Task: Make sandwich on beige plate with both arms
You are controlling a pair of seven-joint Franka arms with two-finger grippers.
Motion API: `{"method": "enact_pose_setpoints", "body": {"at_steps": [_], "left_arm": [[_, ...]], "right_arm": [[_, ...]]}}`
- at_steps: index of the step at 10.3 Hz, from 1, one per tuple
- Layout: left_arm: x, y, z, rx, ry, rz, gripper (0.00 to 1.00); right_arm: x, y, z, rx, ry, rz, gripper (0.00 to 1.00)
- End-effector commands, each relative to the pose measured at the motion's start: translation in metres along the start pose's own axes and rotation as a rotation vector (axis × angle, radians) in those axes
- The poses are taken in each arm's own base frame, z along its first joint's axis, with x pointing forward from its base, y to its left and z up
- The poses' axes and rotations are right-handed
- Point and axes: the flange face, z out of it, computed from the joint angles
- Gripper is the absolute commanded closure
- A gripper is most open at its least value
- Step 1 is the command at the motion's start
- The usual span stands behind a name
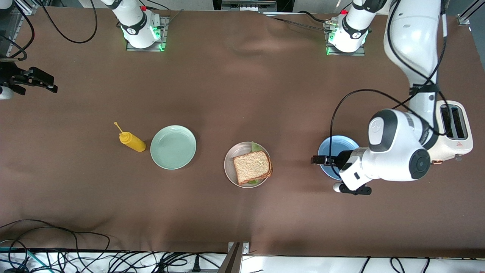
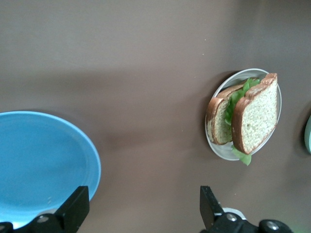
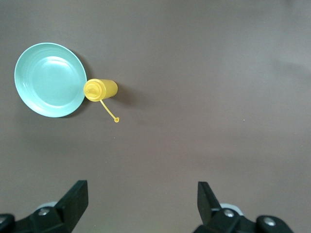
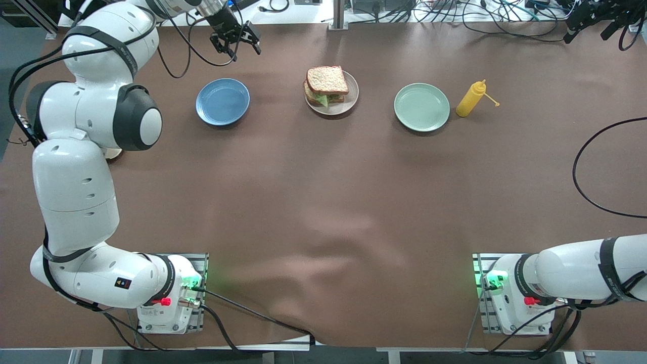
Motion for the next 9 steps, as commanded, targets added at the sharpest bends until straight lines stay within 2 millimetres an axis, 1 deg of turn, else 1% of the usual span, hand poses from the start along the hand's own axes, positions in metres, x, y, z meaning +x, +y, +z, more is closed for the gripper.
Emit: {"method": "enact_pose_setpoints", "body": {"at_steps": [1,2,3,4,6,7,8,9], "left_arm": [[-0.031,-0.006,-0.060,0.073,-0.017,-0.009,0.00],[-0.044,-0.019,-0.086,0.064,-0.028,-0.028,0.00],[-0.059,-0.026,-0.114,0.074,-0.028,-0.034,0.00],[-0.074,-0.025,-0.141,0.111,-0.011,-0.024,0.00],[-0.100,-0.027,-0.168,0.183,-0.029,-0.022,0.00],[-0.119,-0.034,-0.178,0.231,-0.030,-0.031,0.00],[-0.136,-0.046,-0.189,0.231,-0.026,-0.051,0.00],[-0.150,-0.059,-0.200,0.225,-0.018,-0.072,0.00]], "right_arm": [[-0.001,0.000,-0.006,-0.013,-0.006,0.006,0.00],[-0.001,0.001,-0.006,-0.013,-0.006,0.008,0.00],[-0.001,0.000,-0.006,-0.013,-0.006,0.006,0.00],[-0.001,0.001,-0.006,-0.014,-0.007,0.006,0.00],[-0.001,0.001,-0.006,-0.016,-0.007,0.006,0.00],[-0.001,0.001,-0.006,-0.016,-0.007,0.007,0.00],[0.000,0.000,-0.006,-0.016,-0.007,0.006,0.00],[0.000,0.000,-0.005,-0.017,-0.009,0.006,0.00]]}}
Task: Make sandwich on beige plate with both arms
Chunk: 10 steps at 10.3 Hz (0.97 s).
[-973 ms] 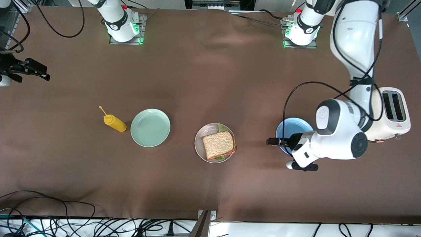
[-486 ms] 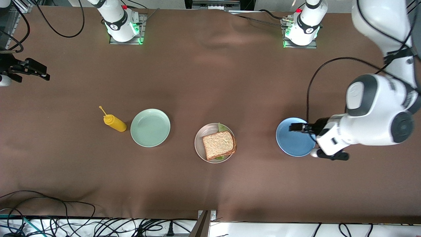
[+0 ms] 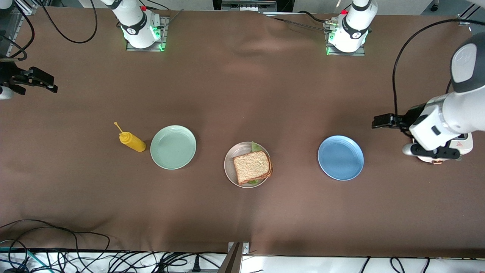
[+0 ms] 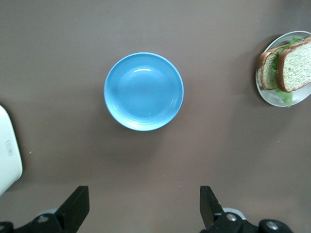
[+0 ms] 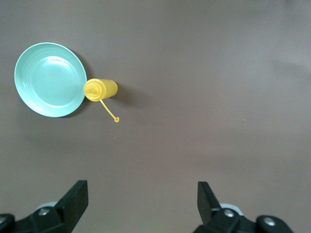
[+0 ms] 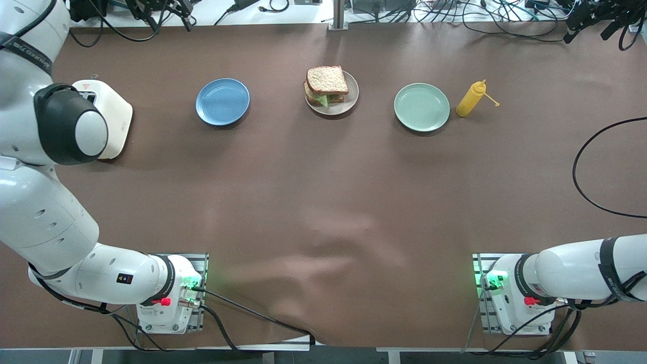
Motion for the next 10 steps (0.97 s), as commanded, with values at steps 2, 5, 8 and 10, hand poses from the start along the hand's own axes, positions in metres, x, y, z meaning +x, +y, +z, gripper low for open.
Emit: {"method": "enact_pose_setpoints", "body": {"at_steps": [2,5,8,10], "left_arm": [[-0.050,-0.028,-0.015,0.106,-0.001,0.025,0.00],[-0.060,-0.036,-0.009,0.099,-0.024,0.019,0.00],[-0.060,-0.027,-0.007,0.112,-0.038,0.030,0.00],[-0.059,-0.017,-0.006,0.115,-0.038,0.043,0.00]], "right_arm": [[-0.001,0.000,-0.006,-0.017,-0.006,0.006,0.00],[-0.001,0.000,-0.006,-0.017,-0.007,0.006,0.00],[0.000,0.000,-0.005,-0.019,-0.008,0.006,0.00],[0.000,0.000,-0.006,-0.019,-0.007,0.006,0.00]]}}
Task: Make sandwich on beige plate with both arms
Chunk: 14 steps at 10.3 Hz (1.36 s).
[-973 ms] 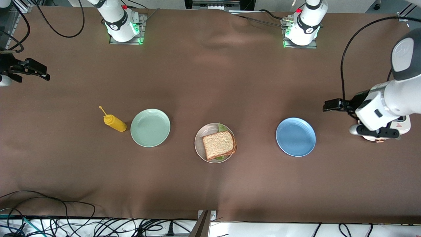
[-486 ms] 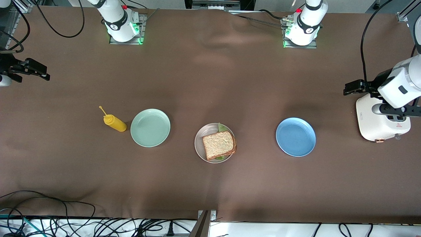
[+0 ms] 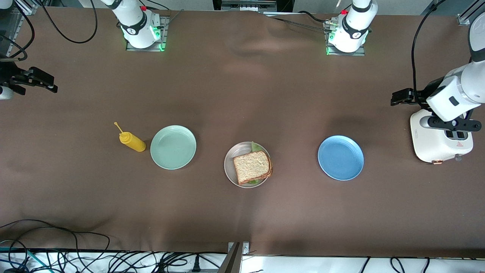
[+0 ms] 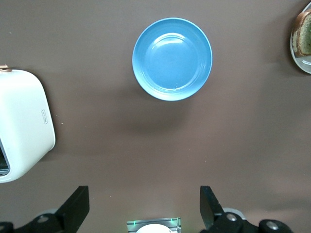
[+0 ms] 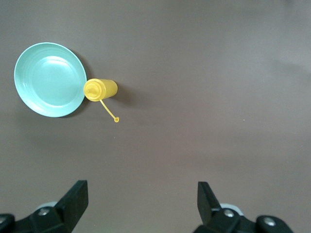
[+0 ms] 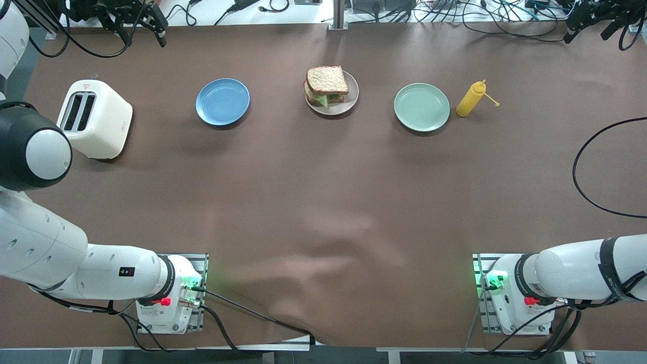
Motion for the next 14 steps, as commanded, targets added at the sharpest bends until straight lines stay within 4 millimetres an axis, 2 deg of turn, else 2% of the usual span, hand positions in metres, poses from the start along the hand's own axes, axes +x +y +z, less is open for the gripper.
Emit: {"method": "enact_pose_setpoints", "body": {"at_steps": [1,14], "left_arm": [[-0.007,0.004,-0.002,0.037,-0.003,0.015,0.00],[-0.006,0.012,0.000,0.038,-0.013,0.027,0.00]], "right_arm": [[-0.001,0.001,-0.006,-0.018,-0.005,0.007,0.00],[0.000,-0.001,-0.005,-0.021,-0.009,0.003,0.00]]}}
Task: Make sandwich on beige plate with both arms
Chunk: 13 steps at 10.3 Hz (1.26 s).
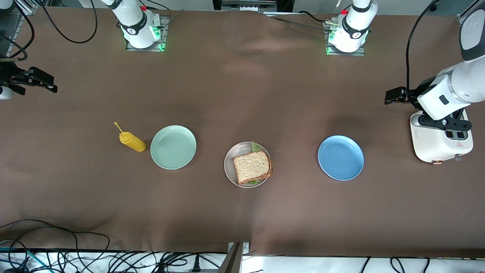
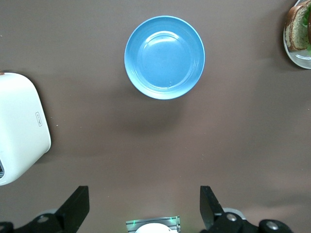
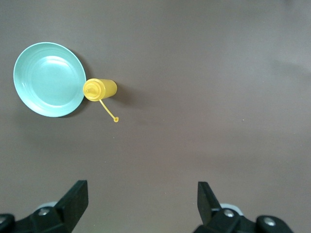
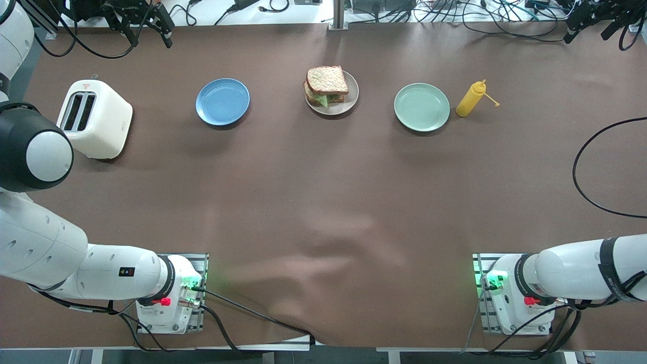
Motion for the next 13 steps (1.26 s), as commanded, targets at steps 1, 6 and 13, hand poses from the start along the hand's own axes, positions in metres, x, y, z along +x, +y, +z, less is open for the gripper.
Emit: {"method": "enact_pose_setpoints", "body": {"at_steps": [1,6,13], "left_arm": [[-0.006,-0.001,-0.001,0.036,-0.008,0.004,0.00],[-0.006,0.000,-0.001,0.036,-0.008,0.004,0.00],[-0.006,0.006,-0.001,0.039,-0.008,0.012,0.00]], "right_arm": [[0.000,-0.001,-0.006,-0.019,-0.005,0.005,0.00],[-0.001,0.000,-0.006,-0.019,-0.007,0.004,0.00],[0.003,0.001,-0.027,-0.045,0.035,-0.007,0.00]]}}
